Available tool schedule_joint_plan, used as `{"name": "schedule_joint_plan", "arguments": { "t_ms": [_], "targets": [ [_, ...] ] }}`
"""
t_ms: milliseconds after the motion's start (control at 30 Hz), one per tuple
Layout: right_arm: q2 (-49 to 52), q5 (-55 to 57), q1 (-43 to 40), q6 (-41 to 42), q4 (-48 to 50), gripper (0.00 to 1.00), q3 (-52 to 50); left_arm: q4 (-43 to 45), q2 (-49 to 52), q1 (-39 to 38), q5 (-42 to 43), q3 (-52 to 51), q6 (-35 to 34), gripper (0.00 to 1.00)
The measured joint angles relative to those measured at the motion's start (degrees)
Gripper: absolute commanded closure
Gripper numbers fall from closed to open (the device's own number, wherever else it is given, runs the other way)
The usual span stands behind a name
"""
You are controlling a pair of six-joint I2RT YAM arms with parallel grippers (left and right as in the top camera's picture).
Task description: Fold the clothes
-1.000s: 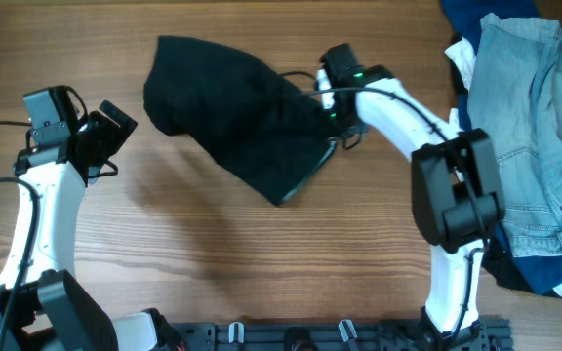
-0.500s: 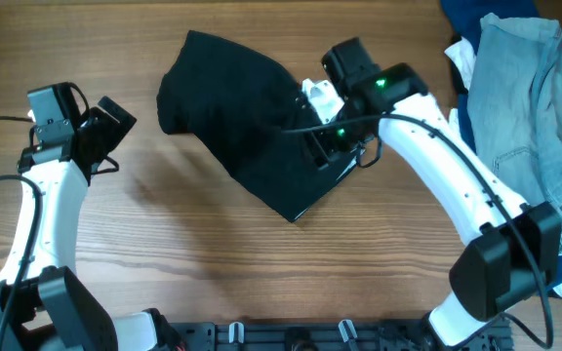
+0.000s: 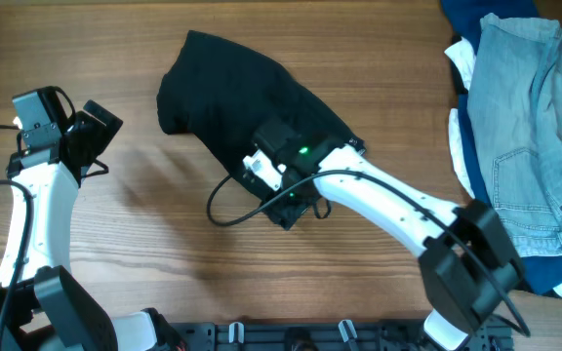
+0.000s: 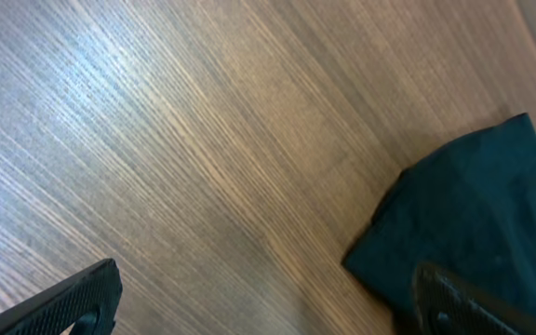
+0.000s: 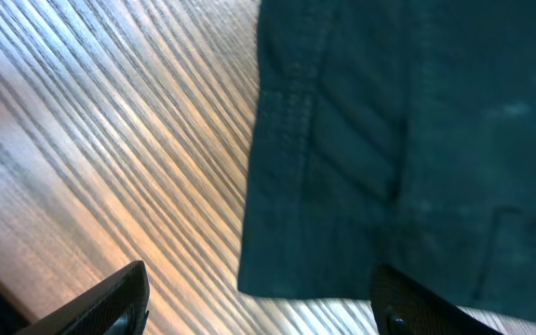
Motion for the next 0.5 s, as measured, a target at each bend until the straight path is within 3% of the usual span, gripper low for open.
{"name": "schedule_joint_plan", "arguments": {
  "t_ms": [167,267,367,500],
  "targets": [
    [8.79,0.98,0.94,0.02,0.31,0.27,0.0,-2.12,0.0,0.0,0.0,0.0,0.0,0.0],
    [8.79,1.9,0.94,0.94,0.63,0.45,0.0,-2.19,0.0,0.0,0.0,0.0,0.0,0.0],
    [8.79,2.29,-0.35,2.16,1.01,0.52,0.0,-2.19,0.0,0.0,0.0,0.0,0.0,0.0],
    [8.79,2.05,-1.51,2.64,0.59,0.53,0.04,-2.19,0.0,0.0,0.0,0.0,0.0,0.0]
  ]
}}
